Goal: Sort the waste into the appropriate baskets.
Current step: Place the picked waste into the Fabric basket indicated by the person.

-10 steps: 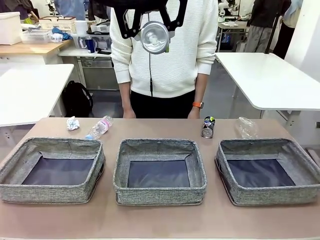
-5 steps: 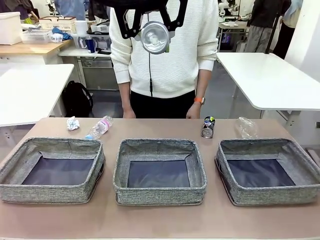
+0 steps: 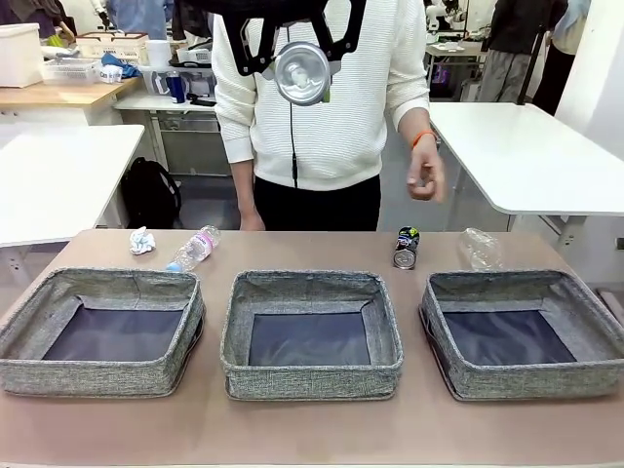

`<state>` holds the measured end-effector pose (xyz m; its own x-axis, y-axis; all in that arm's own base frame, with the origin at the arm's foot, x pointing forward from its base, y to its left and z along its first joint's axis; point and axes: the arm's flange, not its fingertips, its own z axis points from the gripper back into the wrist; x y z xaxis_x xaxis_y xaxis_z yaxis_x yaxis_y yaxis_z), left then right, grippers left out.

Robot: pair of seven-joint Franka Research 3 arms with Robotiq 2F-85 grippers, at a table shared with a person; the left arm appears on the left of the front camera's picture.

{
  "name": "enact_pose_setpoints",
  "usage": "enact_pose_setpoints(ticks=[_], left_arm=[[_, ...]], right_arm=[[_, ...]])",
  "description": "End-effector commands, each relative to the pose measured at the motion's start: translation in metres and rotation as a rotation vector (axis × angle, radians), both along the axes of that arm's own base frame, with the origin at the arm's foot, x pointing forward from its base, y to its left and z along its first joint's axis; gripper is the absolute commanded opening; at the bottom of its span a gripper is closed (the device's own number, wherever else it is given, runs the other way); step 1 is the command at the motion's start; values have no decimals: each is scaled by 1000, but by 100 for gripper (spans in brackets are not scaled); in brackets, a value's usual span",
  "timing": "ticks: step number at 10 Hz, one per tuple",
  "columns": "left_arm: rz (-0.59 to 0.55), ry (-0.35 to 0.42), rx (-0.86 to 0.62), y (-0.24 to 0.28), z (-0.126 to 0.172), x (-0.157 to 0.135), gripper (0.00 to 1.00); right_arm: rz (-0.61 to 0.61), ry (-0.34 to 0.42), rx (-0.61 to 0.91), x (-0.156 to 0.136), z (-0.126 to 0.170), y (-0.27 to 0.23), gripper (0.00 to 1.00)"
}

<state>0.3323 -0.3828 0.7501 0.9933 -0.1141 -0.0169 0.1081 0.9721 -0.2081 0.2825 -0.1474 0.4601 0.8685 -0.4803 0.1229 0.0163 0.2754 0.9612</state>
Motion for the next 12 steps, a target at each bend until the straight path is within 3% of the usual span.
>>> enact_pose_setpoints(ticks=[1, 8, 9, 12], left_arm=[[18, -2, -17, 4, -2, -4, 28], [0, 0, 0, 0, 0, 0, 28], [-75, -26, -69, -5, -12, -8, 28], [-112, -110, -138, -41, -114, -35, 28]], right_arm=[[-5, -18, 23, 2, 3, 0, 100], [-5, -18, 23, 2, 3, 0, 100], [0, 0, 0, 0, 0, 0, 100], [-50, 22, -193, -37, -9, -95, 100]])
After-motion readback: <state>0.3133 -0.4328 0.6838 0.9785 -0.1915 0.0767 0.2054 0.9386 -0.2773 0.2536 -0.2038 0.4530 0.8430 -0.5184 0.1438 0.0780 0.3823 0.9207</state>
